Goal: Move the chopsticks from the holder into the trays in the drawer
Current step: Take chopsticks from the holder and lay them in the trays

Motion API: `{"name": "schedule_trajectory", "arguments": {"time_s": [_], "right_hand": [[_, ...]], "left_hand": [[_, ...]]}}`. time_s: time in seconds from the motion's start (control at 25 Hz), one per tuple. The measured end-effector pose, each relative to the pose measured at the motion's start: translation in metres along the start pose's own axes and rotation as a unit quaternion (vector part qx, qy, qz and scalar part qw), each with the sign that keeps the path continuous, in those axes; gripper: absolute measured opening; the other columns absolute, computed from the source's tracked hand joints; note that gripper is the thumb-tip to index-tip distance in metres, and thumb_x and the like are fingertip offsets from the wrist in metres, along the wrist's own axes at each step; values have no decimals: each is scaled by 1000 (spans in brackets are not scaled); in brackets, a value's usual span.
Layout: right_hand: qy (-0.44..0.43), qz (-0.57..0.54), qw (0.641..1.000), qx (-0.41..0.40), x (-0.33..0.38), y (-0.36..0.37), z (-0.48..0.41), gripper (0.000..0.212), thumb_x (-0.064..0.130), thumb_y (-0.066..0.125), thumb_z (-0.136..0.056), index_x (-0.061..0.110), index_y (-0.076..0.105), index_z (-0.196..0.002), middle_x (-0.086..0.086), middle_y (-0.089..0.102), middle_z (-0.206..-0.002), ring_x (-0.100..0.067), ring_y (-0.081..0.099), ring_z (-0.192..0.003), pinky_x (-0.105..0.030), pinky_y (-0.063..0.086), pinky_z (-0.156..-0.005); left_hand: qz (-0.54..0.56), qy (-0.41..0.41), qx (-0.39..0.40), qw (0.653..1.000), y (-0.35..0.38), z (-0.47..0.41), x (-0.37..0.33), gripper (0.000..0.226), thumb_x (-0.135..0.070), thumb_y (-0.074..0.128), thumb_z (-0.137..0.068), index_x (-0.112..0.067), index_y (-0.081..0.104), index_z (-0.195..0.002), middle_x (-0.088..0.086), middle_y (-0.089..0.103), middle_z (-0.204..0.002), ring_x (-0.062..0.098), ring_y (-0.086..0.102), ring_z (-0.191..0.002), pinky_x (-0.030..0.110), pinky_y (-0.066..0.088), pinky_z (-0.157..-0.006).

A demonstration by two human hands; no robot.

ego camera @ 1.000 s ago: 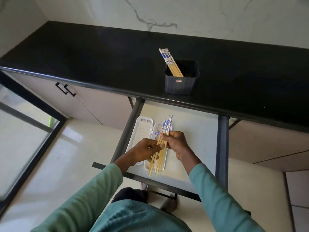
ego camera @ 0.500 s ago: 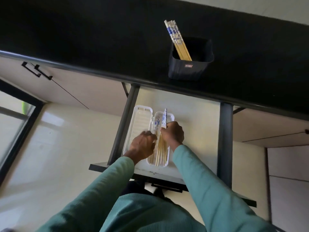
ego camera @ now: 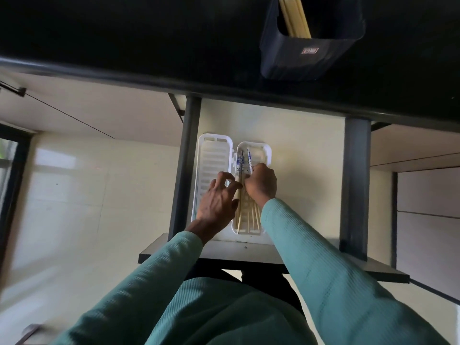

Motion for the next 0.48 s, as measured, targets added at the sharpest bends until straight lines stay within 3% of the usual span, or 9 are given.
{"name": "schedule_trajectory", "arguments": {"time_s": [0.12,0.32,0.48], "right_hand": [[5,-21,999,-24,3,2,4,21,18,67,-97,3,75,-110,-17,79,-107,-37,75,-100,-38,61,-85],[-19,-38,995,-89,0,-4,19,16,19,65,-97,8,76,-99,-18,80,-97,-40,73,-90,-29,43,-69],[1,-52,996,-76,-4,-4,11,19,19,66,-98,3,75,-102,-19,79,-100,-39,74,-94,-32,54,-76]], "left_hand": [[12,15,-7,1000,0,2,2,44,-16,81,-87,-10,66,-128,15,50,-139,32,62,-112,37,61,-80],[24,31,-7,999,1,1,9,43,-18,81,-86,-13,66,-126,13,51,-136,30,63,-105,35,57,-82],[25,37,-8,999,3,1,12,42,-20,81,-87,-14,64,-125,12,50,-136,30,65,-103,37,60,-80]]}}
Point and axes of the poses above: each hand's wrist, its own z-axis away from the middle knuckle, its own y-axis out of the palm, x = y × z, the point moved 2 cm from there along -z, towards the middle knuckle
